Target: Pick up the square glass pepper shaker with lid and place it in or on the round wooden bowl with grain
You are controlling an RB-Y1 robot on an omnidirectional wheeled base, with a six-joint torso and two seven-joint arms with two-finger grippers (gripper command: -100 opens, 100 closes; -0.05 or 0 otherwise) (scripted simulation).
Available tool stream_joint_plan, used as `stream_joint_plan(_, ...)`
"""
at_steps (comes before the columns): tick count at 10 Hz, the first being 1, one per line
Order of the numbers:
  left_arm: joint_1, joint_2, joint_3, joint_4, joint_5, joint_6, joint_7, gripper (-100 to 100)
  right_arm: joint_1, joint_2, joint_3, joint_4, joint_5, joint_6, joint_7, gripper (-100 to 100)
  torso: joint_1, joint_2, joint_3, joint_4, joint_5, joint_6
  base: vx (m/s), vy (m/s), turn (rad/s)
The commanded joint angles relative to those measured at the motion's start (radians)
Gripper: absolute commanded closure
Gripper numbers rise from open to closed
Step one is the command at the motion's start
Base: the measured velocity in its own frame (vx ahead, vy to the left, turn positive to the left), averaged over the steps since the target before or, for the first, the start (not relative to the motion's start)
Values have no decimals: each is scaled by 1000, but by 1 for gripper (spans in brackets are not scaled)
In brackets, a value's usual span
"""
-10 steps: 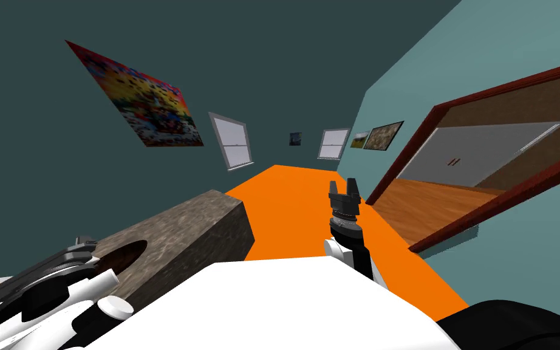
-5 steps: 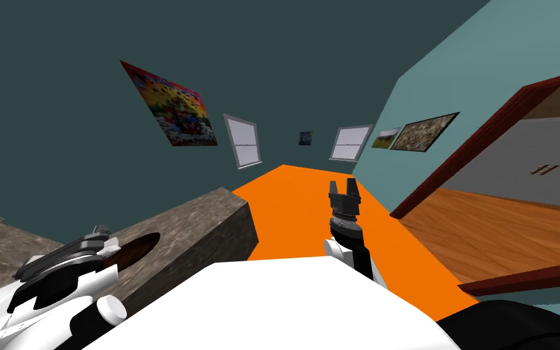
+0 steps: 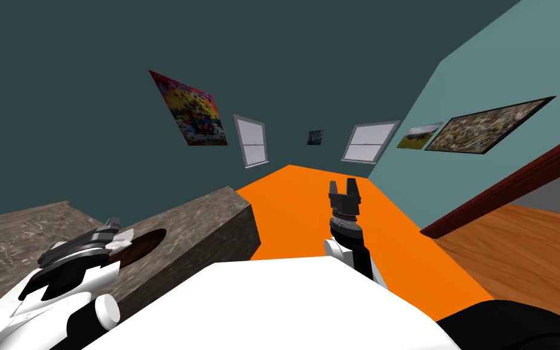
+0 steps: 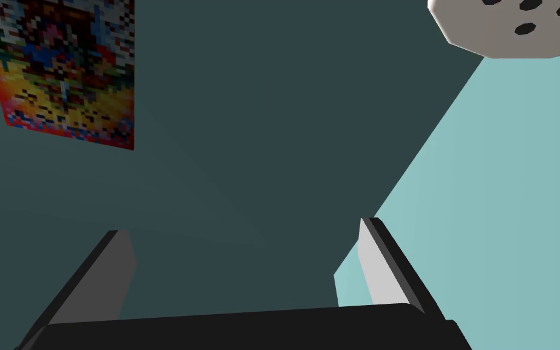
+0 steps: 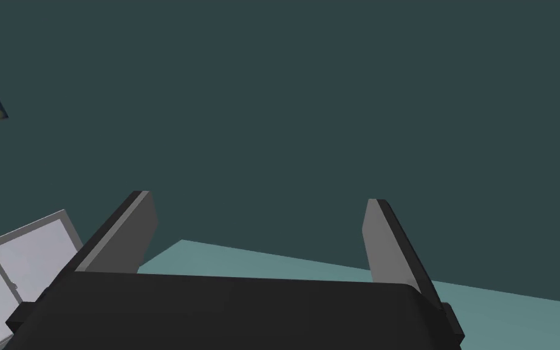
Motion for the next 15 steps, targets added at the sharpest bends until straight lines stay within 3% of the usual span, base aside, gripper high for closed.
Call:
stream_joint_plan(1, 2, -2, -6, -8, -2, 4, 35, -100, 0, 0, 0, 0, 0, 0, 0, 0, 0, 0, 0, 0, 0, 0, 13, -19, -69)
stream_joint_plan(2, 7, 35, -54, 11, -48, -26, 72, -100, 0, 0, 0, 0, 0, 0, 0, 0, 1, 5, 3, 1, 0, 0, 154, -51, 405)
stream_joint_plan(3, 7, 35, -74, 11, -48, -26, 98, -100, 0, 0, 0, 0, 0, 0, 0, 0, 0, -1, 0, 0, 0, -3, 192, -78, 499)
stream_joint_plan(5, 7, 35, -74, 11, -48, -26, 135, -100, 0, 0, 0, 0, 0, 0, 0, 0, 0, 0, 0, 0, 0, 1, 50, -27, -27)
stream_joint_plan(6, 12, 72, -123, 31, -95, -56, 175, -100, 0, 0, 0, 0, 0, 0, 0, 0, 3, 4, 3, 1, 1, 0, 147, -53, 344)
stream_joint_plan(7, 12, 72, -143, 31, -95, -56, 201, -100, 0, 0, 0, 0, 0, 0, 0, 0, 0, -1, 0, 0, 0, -2, 179, -79, 482)
stream_joint_plan(8, 12, 72, -143, 31, -95, -56, 232, -100, 0, 0, 0, 0, 0, 0, 0, 0, -1, -3, -2, -1, 0, -2, 88, -56, 96)
stream_joint_plan(9, 17, 109, -188, 50, -141, -86, 261, -100, 0, 0, 0, 0, 0, 0, 0, 0, 0, 0, 0, 0, 0, 1, 124, -95, 375)
stream_joint_plan(10, 17, 109, -211, 50, -141, -86, 288, -100, 0, 0, 0, 0, 0, 0, 0, 0, -2, -1, 0, 0, 0, -2, 154, -111, 433)
stream_joint_plan(12, 17, 109, -211, 50, -141, -86, 335, -100, 0, 0, 0, 0, 0, 0, 0, 0, 0, -1, 0, 0, 0, 1, 71, -37, -22)
stream_joint_plan(13, 23, 146, -259, 70, -187, -116, 366, -100, 0, 0, 0, 0, 0, 0, 0, 0, 4, 3, 1, 1, 1, 1, 136, -60, 315)
stream_joint_plan(14, 23, 146, -279, 70, -187, -116, 398, -100, 0, 0, 0, 0, 0, 0, 0, 0, 1, -1, 0, 0, 1, -2, 168, -109, 497)
stream_joint_plan(15, 23, 146, -279, 70, -187, -116, 431, -100, 0, 0, 0, 0, 0, 0, 0, 0, -1, -3, -2, -1, 0, -1, 82, -83, 122)
